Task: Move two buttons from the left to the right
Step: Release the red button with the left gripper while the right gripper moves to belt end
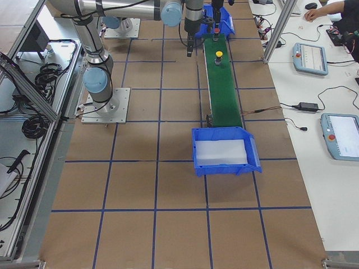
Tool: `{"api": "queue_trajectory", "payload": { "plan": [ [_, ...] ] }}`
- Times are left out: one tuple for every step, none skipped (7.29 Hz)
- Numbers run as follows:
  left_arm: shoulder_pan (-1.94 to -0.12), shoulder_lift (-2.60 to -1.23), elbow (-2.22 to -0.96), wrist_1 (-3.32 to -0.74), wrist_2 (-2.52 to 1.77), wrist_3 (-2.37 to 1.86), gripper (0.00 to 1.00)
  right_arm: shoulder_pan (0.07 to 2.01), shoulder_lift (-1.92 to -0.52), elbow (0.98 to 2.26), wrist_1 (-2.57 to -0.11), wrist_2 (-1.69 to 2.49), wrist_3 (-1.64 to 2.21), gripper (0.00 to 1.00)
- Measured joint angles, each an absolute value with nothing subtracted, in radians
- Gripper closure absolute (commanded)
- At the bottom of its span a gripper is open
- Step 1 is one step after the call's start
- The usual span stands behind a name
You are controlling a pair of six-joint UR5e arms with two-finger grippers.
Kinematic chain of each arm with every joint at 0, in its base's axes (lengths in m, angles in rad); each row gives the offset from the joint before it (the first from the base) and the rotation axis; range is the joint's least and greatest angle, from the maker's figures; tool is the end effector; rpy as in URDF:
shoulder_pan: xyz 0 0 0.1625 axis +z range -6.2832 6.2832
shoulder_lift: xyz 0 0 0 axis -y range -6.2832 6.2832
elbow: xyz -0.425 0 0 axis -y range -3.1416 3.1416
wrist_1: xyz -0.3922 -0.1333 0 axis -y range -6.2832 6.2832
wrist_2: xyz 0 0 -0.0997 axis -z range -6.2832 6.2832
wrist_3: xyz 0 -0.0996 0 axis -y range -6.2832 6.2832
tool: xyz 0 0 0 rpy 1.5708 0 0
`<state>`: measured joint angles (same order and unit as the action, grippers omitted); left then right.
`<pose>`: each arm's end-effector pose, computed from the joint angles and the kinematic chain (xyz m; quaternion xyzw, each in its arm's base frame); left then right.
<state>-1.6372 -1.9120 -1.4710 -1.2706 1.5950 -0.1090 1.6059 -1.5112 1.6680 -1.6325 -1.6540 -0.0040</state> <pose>-0.1723 -0.6183 0.3757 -0.0216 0.9993 -0.0303 0.0095 0.1426 -0.4978 0.4172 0.0215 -0.9978 -0.0468 0.0423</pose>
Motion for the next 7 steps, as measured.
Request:
{"api": "queue_trajectory", "payload": {
  "plan": [
    [-1.593, -1.836, -1.495, -1.352, 1.602, -0.093, 0.0, 1.606, -1.478, 1.666, -1.645, -1.656, -0.063, 0.0],
    [-1.557, -1.773, -1.505, -1.438, 1.603, -0.08, 0.0, 1.603, -1.456, 1.664, -1.658, -1.661, -0.111, 0.0],
    [-1.542, -1.721, -1.506, -1.512, 1.602, -0.078, 0.0, 1.592, -1.44, 1.657, -1.664, -1.663, -0.179, 0.0],
    [-1.54, -1.675, -1.505, -1.581, 1.601, -0.095, 0.0, 1.569, -1.418, 1.638, -1.665, -1.665, -0.288, 0.0],
    [-1.543, -1.646, -1.501, -1.627, 1.6, -0.131, 0.0, 1.535, -1.395, 1.611, -1.663, -1.669, -0.422, 0.0],
    [-1.546, -1.632, -1.497, -1.645, 1.595, -0.164, 0.0, 1.492, -1.37, 1.585, -1.663, -1.681, -0.583, 0.0],
    [-1.547, -1.63, -1.5, -1.647, 1.591, -0.176, 0.0, 1.449, -1.345, 1.558, -1.664, -1.693, -0.727, 0.0]
  ]
}}
